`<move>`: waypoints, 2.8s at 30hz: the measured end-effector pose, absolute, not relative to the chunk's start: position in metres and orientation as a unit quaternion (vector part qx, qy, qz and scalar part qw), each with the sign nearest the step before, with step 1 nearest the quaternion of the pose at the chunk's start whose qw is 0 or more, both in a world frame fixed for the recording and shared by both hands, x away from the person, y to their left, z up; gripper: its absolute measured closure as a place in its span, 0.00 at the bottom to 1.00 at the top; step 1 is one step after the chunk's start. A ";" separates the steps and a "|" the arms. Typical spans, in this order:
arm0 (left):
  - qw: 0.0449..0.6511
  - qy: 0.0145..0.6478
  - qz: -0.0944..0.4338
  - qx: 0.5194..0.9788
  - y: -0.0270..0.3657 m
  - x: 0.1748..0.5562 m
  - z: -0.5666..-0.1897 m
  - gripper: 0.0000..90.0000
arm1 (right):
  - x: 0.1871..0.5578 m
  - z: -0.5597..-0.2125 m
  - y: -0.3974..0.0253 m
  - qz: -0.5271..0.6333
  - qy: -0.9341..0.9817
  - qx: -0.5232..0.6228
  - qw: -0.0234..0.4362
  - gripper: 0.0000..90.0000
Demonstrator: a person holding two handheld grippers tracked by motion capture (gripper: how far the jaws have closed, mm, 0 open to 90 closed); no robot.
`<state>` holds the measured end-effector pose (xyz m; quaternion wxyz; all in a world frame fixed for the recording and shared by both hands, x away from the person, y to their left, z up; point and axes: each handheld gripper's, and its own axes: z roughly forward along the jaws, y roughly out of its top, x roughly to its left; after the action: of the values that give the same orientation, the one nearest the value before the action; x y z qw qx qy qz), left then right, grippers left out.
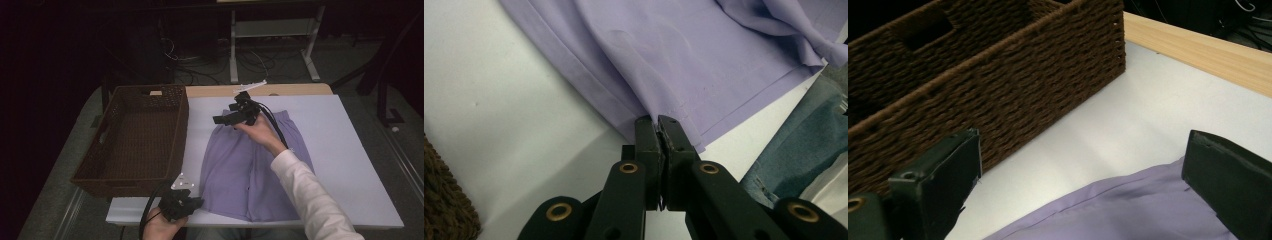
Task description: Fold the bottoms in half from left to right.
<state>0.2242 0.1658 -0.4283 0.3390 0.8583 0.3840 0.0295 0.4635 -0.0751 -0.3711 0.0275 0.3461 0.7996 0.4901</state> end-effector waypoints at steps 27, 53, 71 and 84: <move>0.367 0.373 0.008 0.852 0.169 0.224 -0.427 0.96 | 0.509 -0.410 -0.051 0.458 0.796 0.393 0.048 0.03; 0.375 0.375 -0.006 0.848 0.169 0.225 -0.428 0.95 | 0.535 -0.437 -0.050 0.425 0.780 0.452 0.079 0.26; 0.373 0.369 -0.010 0.851 0.169 0.226 -0.428 0.95 | 0.545 -0.455 -0.050 0.404 0.787 0.457 0.094 0.49; 0.383 0.363 -0.016 0.849 0.167 0.225 -0.428 0.95 | 0.542 -0.456 -0.046 0.371 0.802 0.441 0.157 0.80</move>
<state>0.2255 0.1675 -0.4276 0.3826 0.8493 0.3634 -0.0161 0.5423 -0.0455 -0.4562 0.1568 0.4410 0.8019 0.3715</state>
